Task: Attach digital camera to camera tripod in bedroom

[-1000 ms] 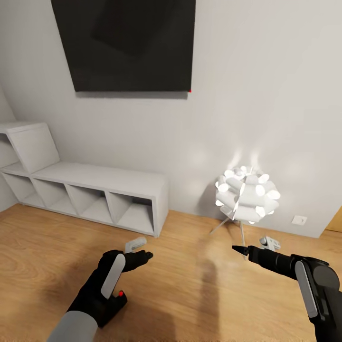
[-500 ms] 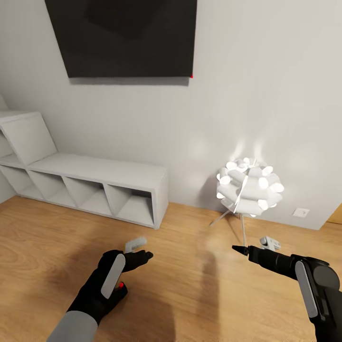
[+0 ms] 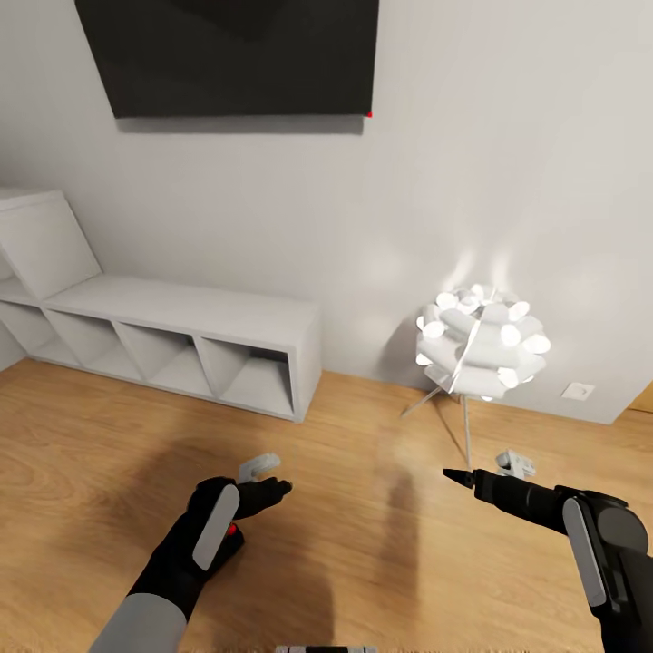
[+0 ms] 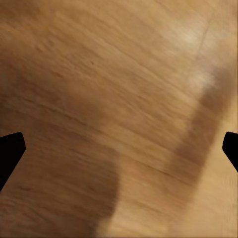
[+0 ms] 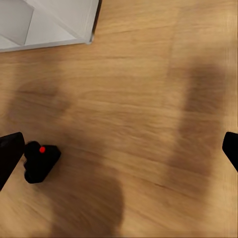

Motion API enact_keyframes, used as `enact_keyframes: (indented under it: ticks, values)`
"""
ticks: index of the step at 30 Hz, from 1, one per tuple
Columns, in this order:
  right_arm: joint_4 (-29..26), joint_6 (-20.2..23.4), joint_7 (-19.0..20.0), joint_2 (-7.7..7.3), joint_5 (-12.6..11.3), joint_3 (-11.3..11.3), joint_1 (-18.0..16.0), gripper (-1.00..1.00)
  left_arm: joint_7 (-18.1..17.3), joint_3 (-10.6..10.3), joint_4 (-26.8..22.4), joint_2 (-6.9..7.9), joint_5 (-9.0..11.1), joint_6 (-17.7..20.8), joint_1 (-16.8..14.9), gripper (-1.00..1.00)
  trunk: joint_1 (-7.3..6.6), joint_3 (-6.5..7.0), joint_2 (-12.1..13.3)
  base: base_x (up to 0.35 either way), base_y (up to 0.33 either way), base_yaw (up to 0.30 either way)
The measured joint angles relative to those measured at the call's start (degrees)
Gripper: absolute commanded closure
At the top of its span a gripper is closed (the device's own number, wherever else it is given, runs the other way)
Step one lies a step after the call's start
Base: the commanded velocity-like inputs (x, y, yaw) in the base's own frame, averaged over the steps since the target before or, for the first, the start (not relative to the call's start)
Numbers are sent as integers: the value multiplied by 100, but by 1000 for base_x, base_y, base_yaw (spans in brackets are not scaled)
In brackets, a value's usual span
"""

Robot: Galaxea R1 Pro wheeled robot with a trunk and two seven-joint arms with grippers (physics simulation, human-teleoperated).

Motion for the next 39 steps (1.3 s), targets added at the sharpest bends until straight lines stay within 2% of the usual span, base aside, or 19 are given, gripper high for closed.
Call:
enact_keyframes:
  ticks: [39]
  values:
    - [3, -9, 1, 0, 2, 16, 0, -100, 1, -8, -14, 0, -4, 0, 0, -100, 100, -865, -52, 0, 0, 0]
